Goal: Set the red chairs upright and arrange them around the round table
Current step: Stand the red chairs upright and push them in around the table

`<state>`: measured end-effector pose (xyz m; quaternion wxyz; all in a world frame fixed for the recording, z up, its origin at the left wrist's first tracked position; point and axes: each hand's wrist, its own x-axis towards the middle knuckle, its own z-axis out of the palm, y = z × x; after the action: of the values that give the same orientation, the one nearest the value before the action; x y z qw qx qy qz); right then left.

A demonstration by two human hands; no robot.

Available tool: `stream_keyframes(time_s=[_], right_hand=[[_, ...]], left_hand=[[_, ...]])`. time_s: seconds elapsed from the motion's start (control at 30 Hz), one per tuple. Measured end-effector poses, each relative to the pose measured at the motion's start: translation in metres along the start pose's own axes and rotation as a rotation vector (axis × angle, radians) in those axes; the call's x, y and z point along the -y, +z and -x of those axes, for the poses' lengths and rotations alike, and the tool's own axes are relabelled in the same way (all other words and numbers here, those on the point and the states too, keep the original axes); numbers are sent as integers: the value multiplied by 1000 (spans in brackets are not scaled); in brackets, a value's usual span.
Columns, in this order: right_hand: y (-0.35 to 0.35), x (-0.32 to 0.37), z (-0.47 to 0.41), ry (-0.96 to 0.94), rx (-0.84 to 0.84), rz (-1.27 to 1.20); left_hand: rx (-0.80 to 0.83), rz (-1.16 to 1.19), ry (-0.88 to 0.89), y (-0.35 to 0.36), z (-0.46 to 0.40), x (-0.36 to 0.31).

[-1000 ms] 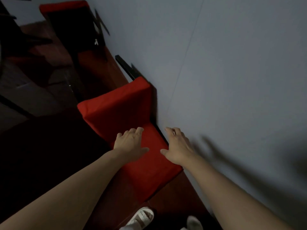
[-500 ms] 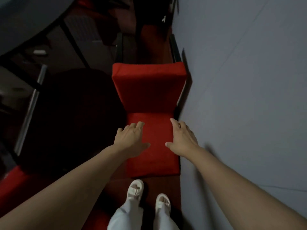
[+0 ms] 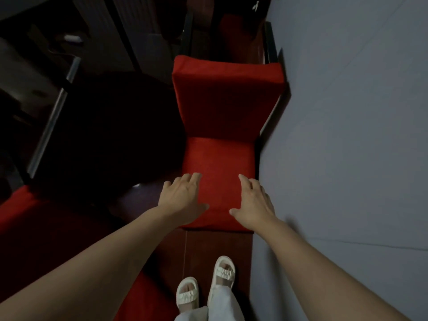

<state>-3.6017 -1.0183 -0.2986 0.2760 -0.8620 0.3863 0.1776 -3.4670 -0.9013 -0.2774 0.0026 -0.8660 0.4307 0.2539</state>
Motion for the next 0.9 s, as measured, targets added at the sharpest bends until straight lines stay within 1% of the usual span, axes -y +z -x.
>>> stream_keyframes(time_s=[0.27,0.53,0.7,0.9], right_hand=[[59,-16,-21,16,18,13],[132,-53,-63,-2,98,52],[184,-77,-103,14,105,86],[266,-107,-161,43,97,93]], left_hand=[[26,37,-29,67,-12,26],[64,75,-89,143,-39,35],[60,90,-59,206,-67,40],[68,46,-7,298,-124,63]])
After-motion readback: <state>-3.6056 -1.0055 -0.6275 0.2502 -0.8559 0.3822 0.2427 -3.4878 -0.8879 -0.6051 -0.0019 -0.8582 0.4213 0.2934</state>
